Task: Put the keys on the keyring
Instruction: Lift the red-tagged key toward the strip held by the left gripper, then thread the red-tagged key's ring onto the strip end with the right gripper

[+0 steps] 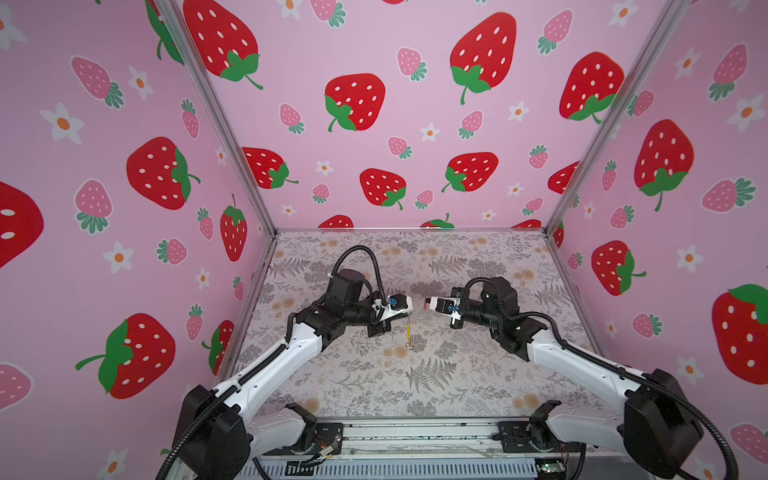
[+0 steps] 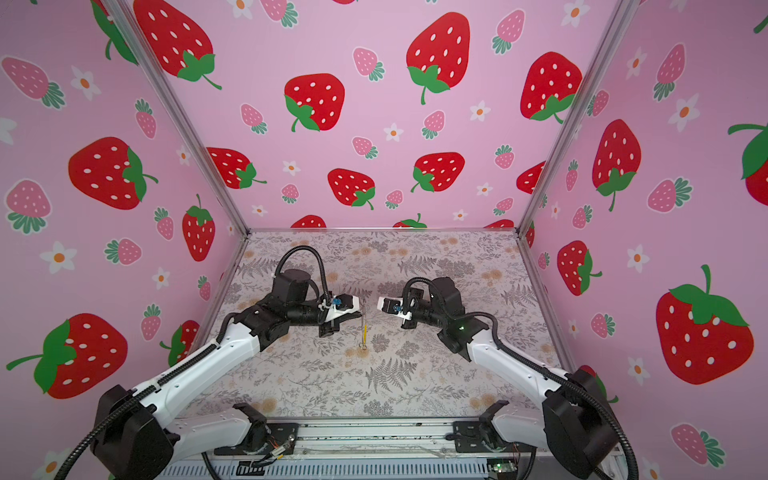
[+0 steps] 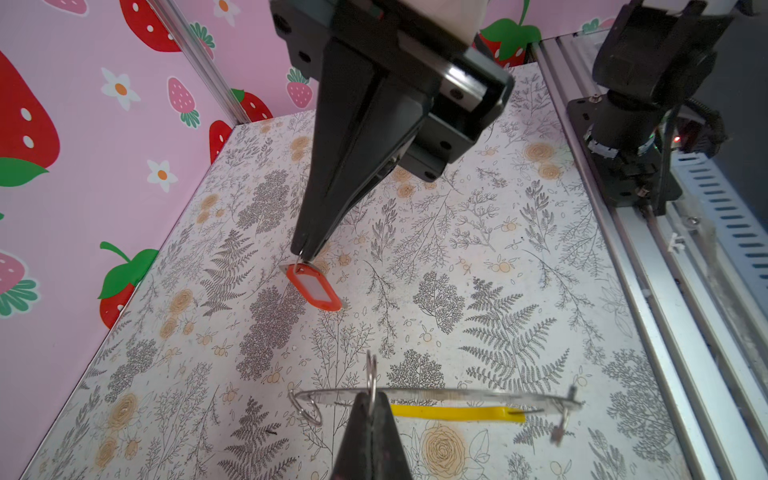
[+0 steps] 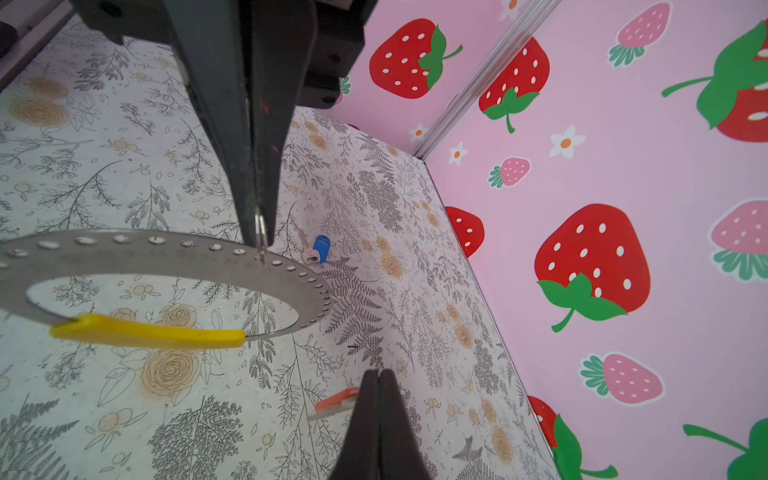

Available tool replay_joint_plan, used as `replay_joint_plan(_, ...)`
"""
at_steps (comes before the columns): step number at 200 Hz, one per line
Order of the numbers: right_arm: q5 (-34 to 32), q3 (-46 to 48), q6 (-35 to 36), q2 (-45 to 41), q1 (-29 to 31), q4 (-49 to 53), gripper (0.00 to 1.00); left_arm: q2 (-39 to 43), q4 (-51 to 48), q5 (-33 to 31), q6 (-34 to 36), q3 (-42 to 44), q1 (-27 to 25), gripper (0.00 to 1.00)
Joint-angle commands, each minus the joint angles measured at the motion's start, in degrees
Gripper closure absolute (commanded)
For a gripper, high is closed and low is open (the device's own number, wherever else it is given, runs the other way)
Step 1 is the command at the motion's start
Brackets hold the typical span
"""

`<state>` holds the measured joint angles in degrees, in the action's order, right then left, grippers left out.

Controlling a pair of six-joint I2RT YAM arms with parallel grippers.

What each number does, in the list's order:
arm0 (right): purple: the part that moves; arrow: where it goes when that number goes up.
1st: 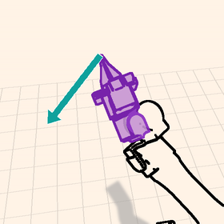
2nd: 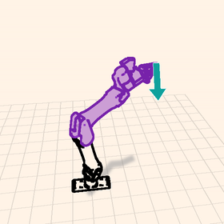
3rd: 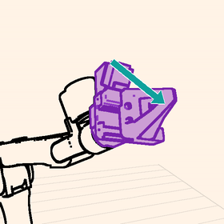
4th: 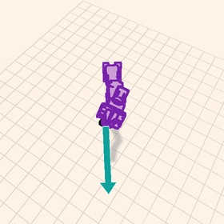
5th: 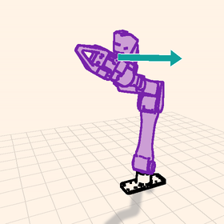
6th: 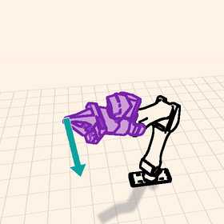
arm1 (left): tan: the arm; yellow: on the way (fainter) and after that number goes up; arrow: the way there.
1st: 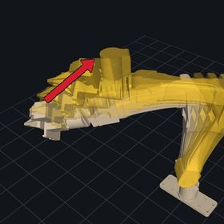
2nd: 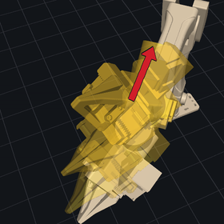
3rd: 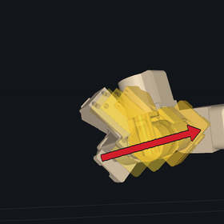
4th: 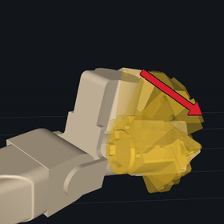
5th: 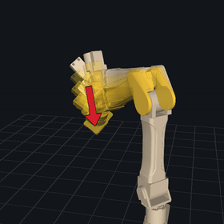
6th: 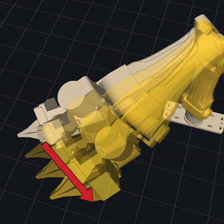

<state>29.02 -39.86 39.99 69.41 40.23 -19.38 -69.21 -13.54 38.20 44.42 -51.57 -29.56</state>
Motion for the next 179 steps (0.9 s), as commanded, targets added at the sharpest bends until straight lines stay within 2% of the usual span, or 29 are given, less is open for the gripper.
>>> replay_joint_plan(1,3.86,2.63,5.58,-2.68,-0.05,-4.08,1.0,-0.44,-2.8,3.4,1.71,-3.43,-0.63,1.0)
replay_joint_plan(23,6.66,4.76,10.95,-4.6,-0.06,-5.01,1.0,-1.16,-3.81,4.46,1.94,-4.37,-0.67,1.0)
replay_joint_plan(87,9.22,7.33,13.6,-6.72,0.0,-11.38,1.0,-3.81,-7.41,7.76,2.89,-8.01,-0.94,1.0)
replay_joint_plan(179,13.86,4.11,22.64,-5.95,0.23,-6.73,1.0,-6.51,-12.71,11.99,4.33,-12.14,-1.11,1.0)
